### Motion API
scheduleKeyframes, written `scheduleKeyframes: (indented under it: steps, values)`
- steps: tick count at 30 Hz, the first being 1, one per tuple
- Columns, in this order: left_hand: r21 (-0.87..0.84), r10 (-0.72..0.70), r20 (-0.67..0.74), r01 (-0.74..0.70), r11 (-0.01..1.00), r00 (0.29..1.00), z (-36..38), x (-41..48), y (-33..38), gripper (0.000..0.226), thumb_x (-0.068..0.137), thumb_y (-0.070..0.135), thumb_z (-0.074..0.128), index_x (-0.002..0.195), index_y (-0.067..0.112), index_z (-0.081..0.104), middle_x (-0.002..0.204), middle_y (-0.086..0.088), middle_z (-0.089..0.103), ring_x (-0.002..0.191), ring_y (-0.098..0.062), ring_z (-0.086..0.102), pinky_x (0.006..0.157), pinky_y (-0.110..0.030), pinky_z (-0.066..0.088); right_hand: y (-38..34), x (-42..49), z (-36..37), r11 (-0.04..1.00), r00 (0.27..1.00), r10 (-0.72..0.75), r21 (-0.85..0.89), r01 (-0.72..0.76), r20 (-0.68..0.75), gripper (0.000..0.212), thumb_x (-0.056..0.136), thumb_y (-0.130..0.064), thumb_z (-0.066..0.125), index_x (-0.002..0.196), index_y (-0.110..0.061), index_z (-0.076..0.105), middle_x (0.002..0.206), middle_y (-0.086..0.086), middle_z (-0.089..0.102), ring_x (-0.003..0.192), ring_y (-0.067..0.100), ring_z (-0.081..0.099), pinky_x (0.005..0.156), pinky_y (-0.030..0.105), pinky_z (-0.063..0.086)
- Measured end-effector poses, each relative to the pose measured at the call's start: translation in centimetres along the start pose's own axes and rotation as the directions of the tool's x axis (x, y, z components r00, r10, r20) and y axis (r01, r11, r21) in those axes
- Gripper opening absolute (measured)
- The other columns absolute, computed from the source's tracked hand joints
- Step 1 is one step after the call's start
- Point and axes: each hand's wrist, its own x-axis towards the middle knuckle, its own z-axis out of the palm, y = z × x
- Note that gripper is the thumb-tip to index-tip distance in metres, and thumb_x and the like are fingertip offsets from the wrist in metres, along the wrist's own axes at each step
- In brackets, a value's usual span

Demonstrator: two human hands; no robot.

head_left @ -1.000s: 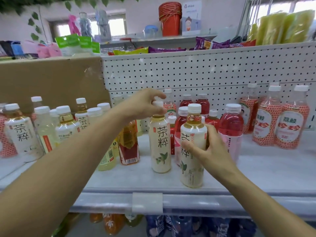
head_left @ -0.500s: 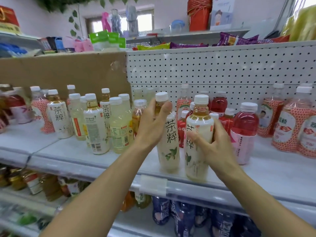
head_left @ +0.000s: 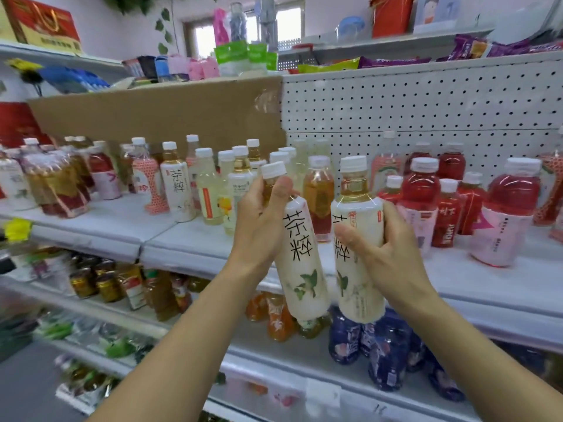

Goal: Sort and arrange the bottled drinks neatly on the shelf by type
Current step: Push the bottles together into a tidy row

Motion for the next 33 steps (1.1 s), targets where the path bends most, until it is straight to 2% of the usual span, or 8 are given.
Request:
scheduleKeyframes:
  steps: [5,8,12,16,22,25,29,33]
  values:
    - [0.005,-0.055,0.032,0.055,0.998,0.998,-8.6,-0.6,-0.4,0.036,0.100,0.041,0.052,0.108,0.008,0.065,0.101,-0.005,0.074,0.094,-0.019,0.072,0.083,-0.039,0.059,-1.0,-2.3,8.1,0.998,0.999,0.027,0.048,-0.026,-0.022,0.033,0.082,-0.032,0.074,0.111,-0.026,0.059,0.094,-0.015,0.069,0.081,0.005,0.068,0.065,0.023,0.057]
    - [0.005,-0.096,0.039,0.096,0.995,0.995,-14.1,-1.0,-0.7,0.034,0.100,0.041,0.052,0.107,0.010,0.065,0.100,-0.002,0.075,0.092,-0.017,0.072,0.081,-0.037,0.060,-1.9,-3.7,13.5,0.998,0.999,0.040,0.053,-0.039,-0.017,0.032,0.082,-0.034,0.074,0.109,-0.031,0.058,0.095,-0.013,0.069,0.083,0.008,0.069,0.066,0.027,0.059]
    - [0.004,-0.122,0.018,0.122,0.993,0.992,-21.1,-1.3,-1.5,0.032,0.100,0.040,0.053,0.102,0.010,0.066,0.101,-0.005,0.075,0.093,-0.021,0.072,0.086,-0.046,0.059,-3.0,-5.2,20.4,0.998,0.999,0.041,0.041,-0.041,0.001,0.029,0.080,-0.035,0.075,0.104,-0.032,0.059,0.093,-0.011,0.068,0.081,0.008,0.068,0.065,0.026,0.058]
    - [0.010,-0.158,0.007,0.158,0.987,0.987,-26.7,-1.2,-2.5,0.038,0.097,0.045,0.055,0.105,0.010,0.066,0.103,-0.005,0.074,0.096,-0.023,0.072,0.089,-0.052,0.057,-3.8,-5.8,26.1,0.996,0.998,0.062,0.059,-0.062,0.003,0.041,0.070,-0.048,0.072,0.105,-0.031,0.059,0.093,-0.009,0.068,0.080,0.008,0.068,0.065,0.028,0.058]
    - [0.014,-0.175,-0.038,0.176,0.984,0.984,-33.3,1.1,-4.2,0.039,0.096,0.047,0.055,0.106,0.010,0.065,0.094,0.001,0.073,0.088,-0.018,0.071,0.081,-0.040,0.058,-4.1,-3.5,32.9,0.995,0.996,0.062,0.078,-0.067,0.063,0.050,0.072,-0.057,0.078,0.111,-0.032,0.060,0.100,-0.003,0.070,0.087,0.018,0.070,0.074,0.049,0.061]
    - [0.011,-0.192,-0.056,0.193,0.981,0.980,-36.0,3.2,-5.6,0.043,0.094,0.049,0.056,0.107,0.009,0.065,0.096,-0.001,0.073,0.090,-0.022,0.071,0.084,-0.047,0.059,-3.5,-1.6,36.1,0.995,0.996,0.044,0.086,-0.051,0.075,0.044,0.070,-0.052,0.071,0.109,-0.033,0.059,0.096,-0.008,0.071,0.082,0.011,0.071,0.070,0.040,0.062]
    - [0.014,-0.189,-0.061,0.191,0.982,0.980,-39.1,7.0,-7.5,0.042,0.096,0.045,0.055,0.106,0.006,0.065,0.090,0.001,0.072,0.080,-0.011,0.069,0.072,-0.031,0.057,-2.2,1.5,40.4,0.992,0.997,0.038,0.116,-0.046,0.070,0.047,0.068,-0.051,0.071,0.110,-0.032,0.060,0.096,-0.005,0.071,0.080,0.011,0.071,0.062,0.028,0.060]
    - [0.041,-0.178,-0.029,0.180,0.983,0.984,-41.9,11.2,-9.2,0.037,0.099,0.042,0.052,0.105,0.008,0.065,0.082,0.011,0.072,0.074,-0.002,0.068,0.065,-0.022,0.055,-0.6,5.2,44.8,0.993,0.998,0.040,0.113,-0.045,0.053,0.051,0.070,-0.055,0.080,0.112,-0.033,0.062,0.099,-0.006,0.071,0.085,0.012,0.071,0.069,0.035,0.061]
